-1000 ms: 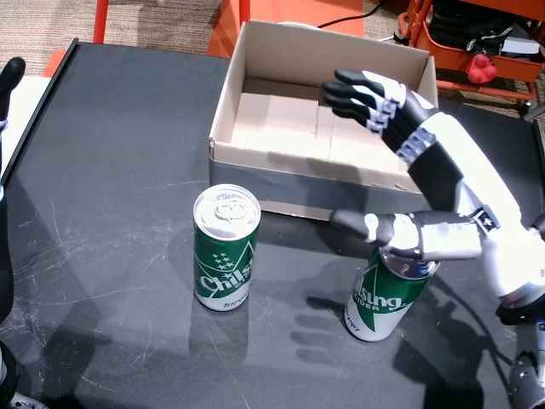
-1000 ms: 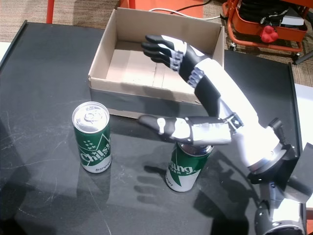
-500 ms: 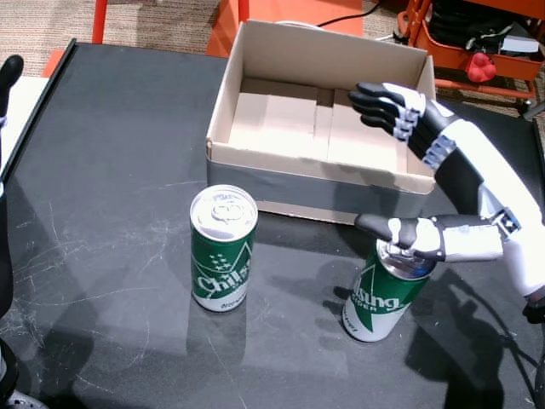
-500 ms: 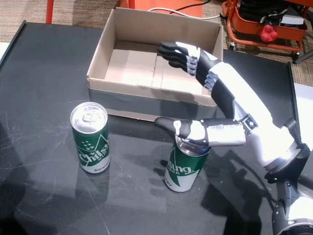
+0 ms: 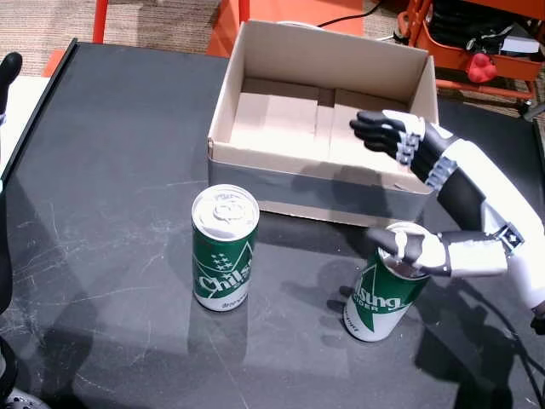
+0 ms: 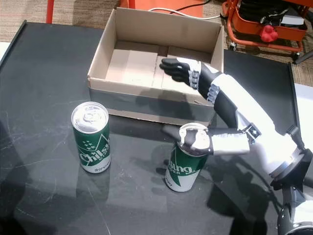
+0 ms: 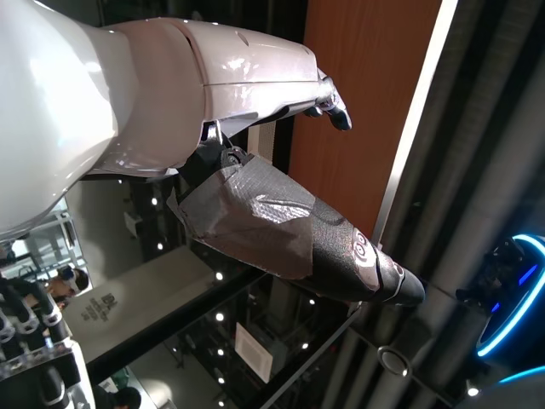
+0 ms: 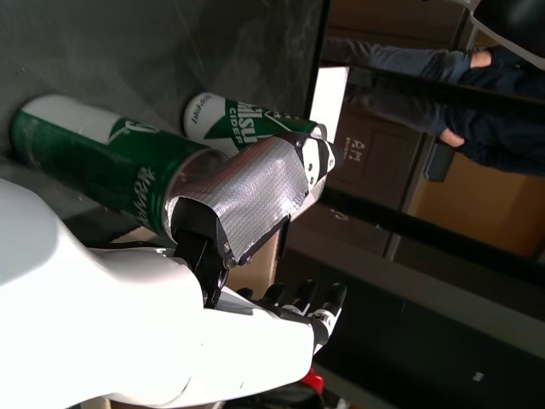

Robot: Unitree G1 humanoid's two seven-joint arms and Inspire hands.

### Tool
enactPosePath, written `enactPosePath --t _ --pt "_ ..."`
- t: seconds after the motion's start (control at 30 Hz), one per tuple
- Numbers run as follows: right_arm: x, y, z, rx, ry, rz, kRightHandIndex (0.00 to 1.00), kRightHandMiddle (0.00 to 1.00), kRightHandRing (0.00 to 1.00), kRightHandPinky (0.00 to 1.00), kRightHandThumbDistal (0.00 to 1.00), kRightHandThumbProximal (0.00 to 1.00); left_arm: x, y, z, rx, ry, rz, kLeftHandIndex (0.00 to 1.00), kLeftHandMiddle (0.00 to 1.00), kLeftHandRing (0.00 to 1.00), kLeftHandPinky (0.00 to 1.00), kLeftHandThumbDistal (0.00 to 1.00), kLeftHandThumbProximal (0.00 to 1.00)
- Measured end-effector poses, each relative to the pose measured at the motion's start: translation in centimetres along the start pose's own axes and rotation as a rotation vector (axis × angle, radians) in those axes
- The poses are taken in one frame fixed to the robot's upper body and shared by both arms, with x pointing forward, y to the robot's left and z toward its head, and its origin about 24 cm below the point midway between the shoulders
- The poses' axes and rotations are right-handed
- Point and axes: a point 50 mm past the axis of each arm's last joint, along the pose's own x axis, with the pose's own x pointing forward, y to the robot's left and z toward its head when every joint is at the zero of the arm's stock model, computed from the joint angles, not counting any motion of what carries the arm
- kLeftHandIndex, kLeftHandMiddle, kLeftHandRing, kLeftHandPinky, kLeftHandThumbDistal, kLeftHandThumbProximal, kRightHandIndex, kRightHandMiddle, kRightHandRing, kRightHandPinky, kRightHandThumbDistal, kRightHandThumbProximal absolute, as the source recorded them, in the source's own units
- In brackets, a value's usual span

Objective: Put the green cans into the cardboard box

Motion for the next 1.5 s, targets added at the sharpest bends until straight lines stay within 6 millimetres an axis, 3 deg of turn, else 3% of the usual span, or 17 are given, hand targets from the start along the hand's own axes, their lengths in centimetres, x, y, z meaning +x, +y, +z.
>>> enactPosePath --t 0.27,0.53,0.77,0.93,1.13,1.3,1.5 --pt "-1.2 1.0 -1.1 0.053 0.071 0.064 0.95 0.91 0.90 0.89 0.90 0.43 -0.3 0.2 -0.2 -0.008 0.014 0.007 1.00 1.00 1.00 0.93 1.00 0.50" --pt "-1.9 1.0 -1.6 0.076 0.108 0.069 0.94 0.89 0.89 0.90 0.88 0.43 -0.2 0.4 -0.2 0.001 0.009 0.011 1.00 1.00 1.00 0.92 1.00 0.56" --pt "-2.1 1.1 -1.8 0.094 0.119 0.075 0.94 0.89 0.89 0.90 0.93 0.48 -0.2 0.4 -0.1 0.022 0.009 0.032 1.00 1.00 1.00 0.91 1.00 0.48" --pt "-2.2 1.1 -1.9 0.106 0.125 0.070 0.93 0.88 0.89 0.89 0.90 0.46 0.0 0.3 0.4 0.024 0.026 0.048 1.00 1.00 1.00 0.91 1.00 0.53" --pt "-2.5 1.4 -2.5 0.134 0.152 0.063 0.93 0.89 0.90 0.89 0.89 0.45 0.0 -0.1 0.5 -0.003 0.040 0.048 1.00 1.00 1.00 0.90 1.00 0.48" --pt "-2.3 1.9 -3.0 0.168 0.161 0.060 0.93 0.89 0.90 0.90 0.88 0.45 0.2 -0.1 0.8 0.002 0.039 0.054 1.00 1.00 1.00 0.90 1.00 0.51" --pt "-1.3 2.0 -3.2 0.183 0.161 0.071 0.91 0.88 0.89 0.89 0.94 0.46 0.1 -0.3 0.9 -0.001 0.056 0.047 1.00 1.00 1.00 0.90 1.00 0.51"
